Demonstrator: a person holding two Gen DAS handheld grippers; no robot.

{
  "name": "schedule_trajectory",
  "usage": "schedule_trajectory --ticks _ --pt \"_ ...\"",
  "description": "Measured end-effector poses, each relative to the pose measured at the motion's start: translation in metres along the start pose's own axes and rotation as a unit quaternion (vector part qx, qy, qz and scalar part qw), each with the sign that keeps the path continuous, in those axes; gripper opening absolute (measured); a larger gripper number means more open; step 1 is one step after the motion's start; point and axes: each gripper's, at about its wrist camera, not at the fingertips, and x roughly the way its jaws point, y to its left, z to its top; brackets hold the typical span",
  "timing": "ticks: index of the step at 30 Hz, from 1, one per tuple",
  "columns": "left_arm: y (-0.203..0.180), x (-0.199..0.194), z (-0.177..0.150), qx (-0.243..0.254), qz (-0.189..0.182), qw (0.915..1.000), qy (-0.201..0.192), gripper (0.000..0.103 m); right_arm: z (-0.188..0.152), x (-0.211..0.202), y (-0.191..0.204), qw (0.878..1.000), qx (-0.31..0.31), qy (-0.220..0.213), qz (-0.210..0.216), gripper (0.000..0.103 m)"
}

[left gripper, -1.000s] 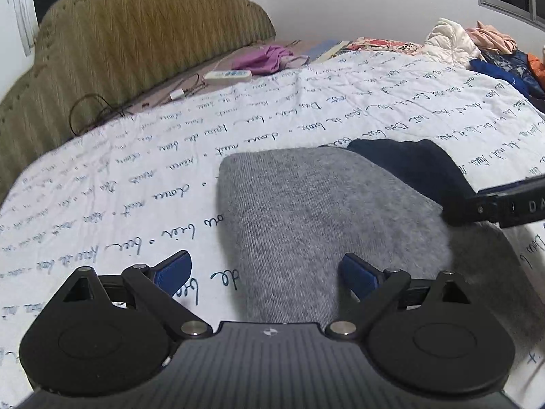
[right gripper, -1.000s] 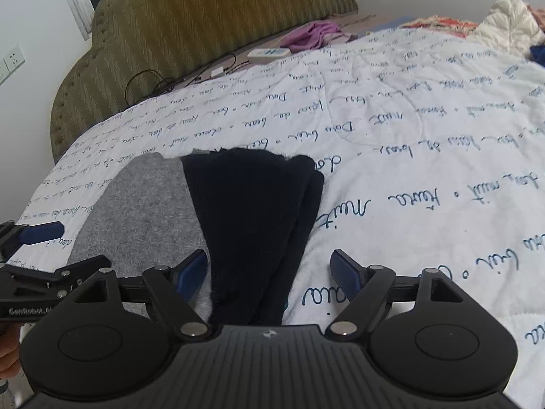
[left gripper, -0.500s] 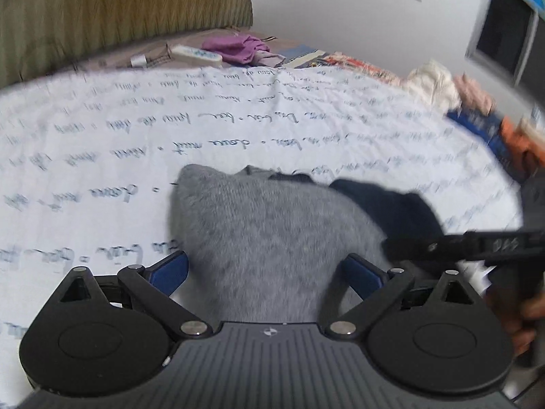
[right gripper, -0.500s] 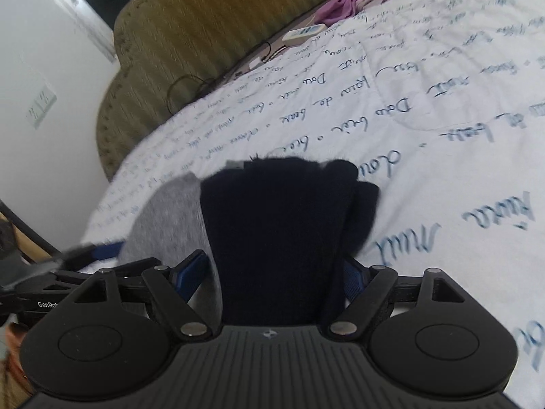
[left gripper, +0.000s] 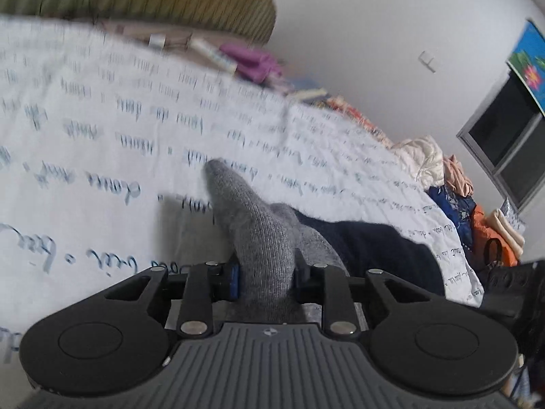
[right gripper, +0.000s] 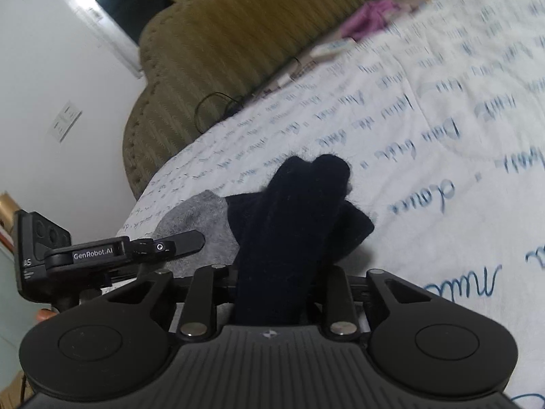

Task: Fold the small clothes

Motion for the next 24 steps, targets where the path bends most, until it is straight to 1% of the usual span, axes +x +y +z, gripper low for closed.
schedule_trajectory --ticks 2,4,5,7,8,10,11,12,13,14,15,16,18,20,21,22,23,24 --pt "-0.006 -0.014 0.003 0.012 0.002 0.9997 -0.022 0.026 0.007 -0.006 0.012 1.000 -0.018 -0.013 0.009 0.022" --pt "-0.010 -0.018 0.011 0.027 0.018 0.9987 -0.038 0.027 0.016 -0.005 0.020 0.999 -0.035 -0.027 0.007 0.022" --pt "-0.013 -0.015 0.016 0.038 0.029 0.9980 -0.042 0.028 0.021 -0.001 0.022 0.999 -0.037 -0.029 -0.002 0.022" --pt "-0.015 0.000 0.023 0.050 0.052 0.9970 -0.027 0.035 0.031 0.018 0.016 0.999 -0.024 -0.009 -0.028 0.022" --pt "-0.015 0.009 0.025 0.056 0.071 0.9959 -0.012 0.042 0.031 0.028 0.011 0.999 -0.017 0.007 -0.049 0.026" --pt "-0.019 0.017 0.022 0.070 0.126 0.9896 0.003 0.045 0.027 0.041 0.006 0.993 -0.022 0.028 -0.116 0.037" --pt "-0.022 0.014 0.018 0.081 0.134 0.9876 0.002 0.055 0.023 0.039 0.007 0.989 -0.033 0.023 -0.143 0.057" --pt "-0.022 0.006 0.014 0.088 0.129 0.9878 -0.002 0.073 0.018 0.030 0.009 0.986 -0.043 0.012 -0.161 0.075" --pt "-0.024 -0.003 0.009 0.091 0.124 0.9881 -0.009 0.082 0.014 0.019 0.011 0.983 -0.053 0.000 -0.176 0.077" --pt "-0.027 -0.014 0.003 0.095 0.129 0.9869 -0.020 0.092 0.010 0.007 0.015 0.980 -0.060 -0.007 -0.189 0.077" --pt "-0.031 -0.026 -0.004 0.103 0.140 0.9842 -0.033 0.094 0.006 -0.006 0.017 0.978 -0.065 -0.010 -0.198 0.077" --pt "-0.037 -0.036 -0.012 0.116 0.151 0.9809 -0.040 0.095 -0.001 -0.019 0.020 0.978 -0.069 -0.010 -0.198 0.077" --pt "-0.048 -0.055 -0.031 0.145 0.164 0.9752 -0.035 0.095 -0.015 -0.042 0.024 0.982 -0.063 -0.001 -0.176 0.077" --pt "-0.056 -0.067 -0.051 0.163 0.177 0.9702 -0.028 0.095 -0.032 -0.055 0.026 0.988 -0.046 0.014 -0.145 0.077" --pt "-0.060 -0.070 -0.061 0.169 0.189 0.9669 -0.028 0.096 -0.041 -0.058 0.027 0.990 -0.036 0.021 -0.138 0.077" --pt "-0.063 -0.073 -0.073 0.175 0.206 0.9623 -0.031 0.096 -0.050 -0.061 0.027 0.990 -0.031 0.028 -0.138 0.078" --pt "-0.065 -0.073 -0.083 0.185 0.227 0.9557 -0.033 0.096 -0.060 -0.060 0.029 0.988 -0.037 0.040 -0.147 0.080" --pt "-0.067 -0.069 -0.090 0.196 0.251 0.9477 -0.029 0.096 -0.069 -0.056 0.033 0.983 -0.054 0.054 -0.165 0.081"
